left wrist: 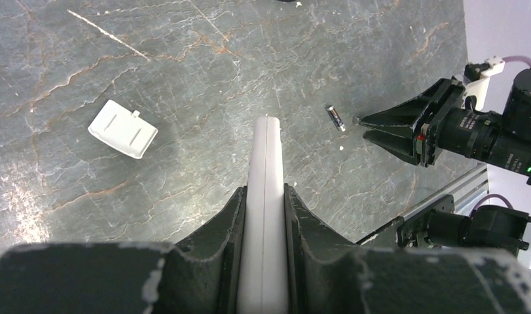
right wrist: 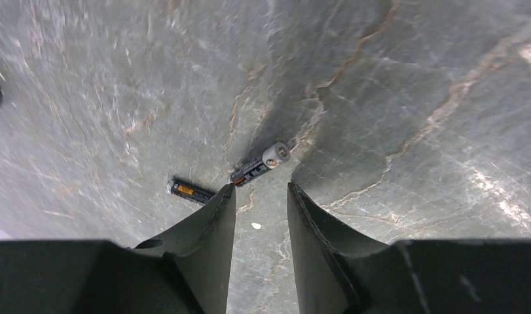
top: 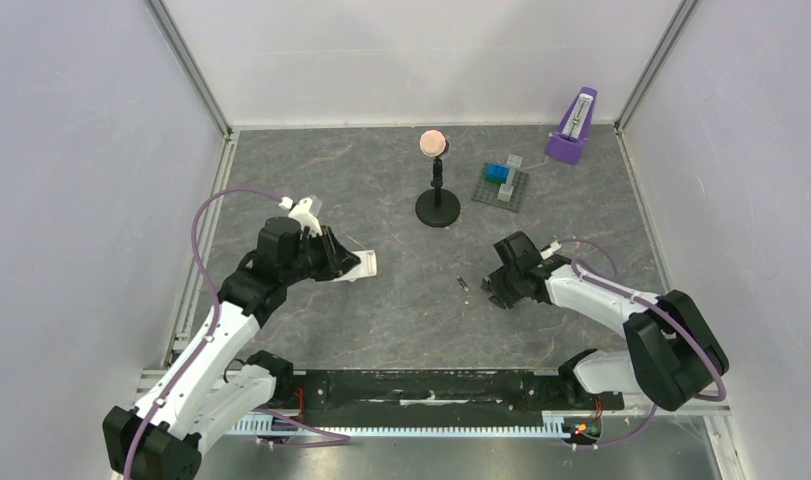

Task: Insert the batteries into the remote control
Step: Pick up the battery from the center of the board.

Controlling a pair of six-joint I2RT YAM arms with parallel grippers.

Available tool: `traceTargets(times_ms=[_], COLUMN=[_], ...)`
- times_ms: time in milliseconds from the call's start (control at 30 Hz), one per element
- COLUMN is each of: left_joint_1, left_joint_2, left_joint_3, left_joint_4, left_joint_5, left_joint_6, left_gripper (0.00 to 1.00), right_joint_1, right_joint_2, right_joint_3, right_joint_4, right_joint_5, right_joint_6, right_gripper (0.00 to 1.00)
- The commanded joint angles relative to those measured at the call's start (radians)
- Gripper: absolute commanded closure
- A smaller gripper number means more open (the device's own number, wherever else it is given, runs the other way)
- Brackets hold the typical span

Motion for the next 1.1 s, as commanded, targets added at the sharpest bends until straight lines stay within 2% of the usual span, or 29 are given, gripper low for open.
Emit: traceTargets(times_ms=[0, 300, 433, 800, 900, 967, 1067], left_joint_1=[0.005, 0.007, 0.006, 0.008, 0.009, 0.011, 0.011], left_joint_2=[-0.015, 0.014, 0.023, 0.036, 0.037, 0.036, 0.034], left_joint_3=[-0.001, -0.007, -0.010, -0.017, -0.018, -0.017, -0.013], left_joint_4=[0.079, 0.102, 0.105, 0.121, 0.119, 0.115, 0.106], left_joint_5=[0.007, -0.009, -0.020, -0.054, -0.057, -0.056, -0.051], left_joint_6=[0.027, 0.047, 0.058, 0.078, 0.079, 0.077, 0.074], left_gripper=[0.98, 0.98, 0.98, 0.98, 0.98, 0.98, 0.98], right_joint_1=[-0.020, -0.071, -0.095, -0.135, -0.138, -0.138, -0.138], right_joint_2=[-0.033, 0.034, 0.067, 0.366, 0.400, 0.394, 0.361], right_joint_3=[-0.014, 0.008, 0.036, 0.336, 0.356, 0.347, 0.351], right_joint_4=[-0.031, -0.042, -0.123, -0.428, -0.442, -0.429, -0.411], right_joint_5=[0.057, 0.026, 0.002, -0.078, -0.084, -0.074, -0.022], right_joint_6=[0.197, 0.235, 0.269, 0.141, 0.111, 0.103, 0.066], right_gripper=[0.62, 0.64, 0.67, 0.77, 0.86, 0.98, 1.00])
